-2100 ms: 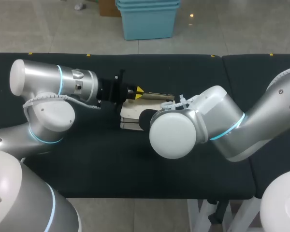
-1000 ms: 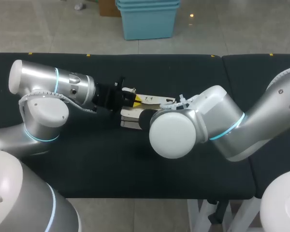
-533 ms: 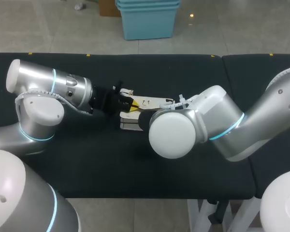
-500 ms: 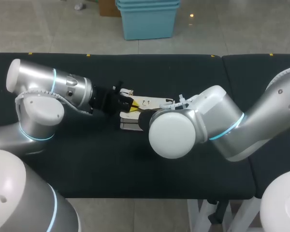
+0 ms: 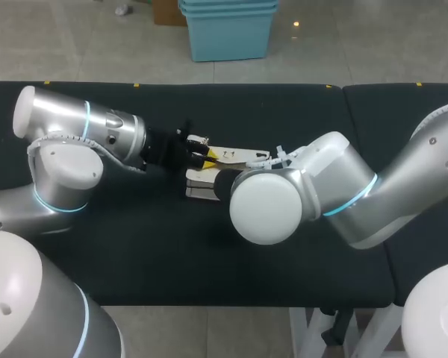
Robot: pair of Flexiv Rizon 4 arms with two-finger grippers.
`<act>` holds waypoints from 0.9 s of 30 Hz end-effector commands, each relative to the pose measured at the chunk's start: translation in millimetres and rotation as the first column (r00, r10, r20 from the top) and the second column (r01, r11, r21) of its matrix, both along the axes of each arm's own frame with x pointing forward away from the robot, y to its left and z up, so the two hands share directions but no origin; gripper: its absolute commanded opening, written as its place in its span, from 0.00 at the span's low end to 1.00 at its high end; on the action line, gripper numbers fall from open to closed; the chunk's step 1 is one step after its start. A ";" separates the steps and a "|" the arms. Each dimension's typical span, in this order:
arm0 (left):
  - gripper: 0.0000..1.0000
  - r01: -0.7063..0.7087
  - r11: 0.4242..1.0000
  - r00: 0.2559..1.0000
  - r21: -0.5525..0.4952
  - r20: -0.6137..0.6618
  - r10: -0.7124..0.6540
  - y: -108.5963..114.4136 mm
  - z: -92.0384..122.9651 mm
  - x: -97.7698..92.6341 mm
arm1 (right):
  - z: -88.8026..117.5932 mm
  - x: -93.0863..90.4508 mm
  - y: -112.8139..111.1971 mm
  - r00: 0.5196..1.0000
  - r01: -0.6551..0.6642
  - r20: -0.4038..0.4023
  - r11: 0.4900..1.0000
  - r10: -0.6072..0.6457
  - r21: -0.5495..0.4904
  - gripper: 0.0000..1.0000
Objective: Pick up the bag, open it, inspect its contents, close it, and place it on the opposite side
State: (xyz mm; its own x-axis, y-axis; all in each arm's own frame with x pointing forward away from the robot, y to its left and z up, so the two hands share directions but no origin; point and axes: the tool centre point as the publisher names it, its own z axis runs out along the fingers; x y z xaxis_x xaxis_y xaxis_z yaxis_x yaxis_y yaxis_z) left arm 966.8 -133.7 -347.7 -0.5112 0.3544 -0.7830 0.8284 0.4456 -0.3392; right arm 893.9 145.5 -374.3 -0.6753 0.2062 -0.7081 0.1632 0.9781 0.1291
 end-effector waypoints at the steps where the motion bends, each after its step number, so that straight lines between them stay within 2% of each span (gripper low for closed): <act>1: 0.40 -0.040 0.999 0.999 -0.020 -0.004 0.040 -0.3 5.8 0.3 | -1.9 0.1 0.4 1.000 0.001 0.003 1.000 -0.001 0.001 0.00; 11: 0.38 -0.109 0.994 0.991 -0.009 -0.076 0.108 -7.9 13.8 7.2 | -1.9 0.1 0.4 1.000 0.001 0.003 1.000 -0.001 0.001 0.00; 14: 0.25 -0.127 0.992 0.987 0.007 -0.094 0.127 -10.8 11.1 8.6 | -1.9 0.1 0.4 1.000 0.001 0.003 1.000 -0.001 0.001 0.00; 16: 0.00 -0.126 0.992 0.987 0.008 -0.101 0.126 -11.1 9.4 8.1 | -1.9 0.1 0.4 1.000 0.001 0.003 1.000 -0.001 0.001 0.00; 27: 0.00 -0.068 0.994 0.990 0.084 -0.121 0.078 -10.3 -11.6 -5.4 | -1.9 0.1 0.4 1.000 0.001 0.003 1.000 -0.001 0.001 0.00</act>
State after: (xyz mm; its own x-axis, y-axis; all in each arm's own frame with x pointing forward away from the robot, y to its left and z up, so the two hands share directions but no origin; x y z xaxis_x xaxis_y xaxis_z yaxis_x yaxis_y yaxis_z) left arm 959.8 -142.3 -355.8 -0.6260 0.3620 -0.6907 0.7481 0.5286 -0.4011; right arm 893.7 145.1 -374.2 -0.6752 0.2060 -0.7083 0.1632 0.9781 0.1289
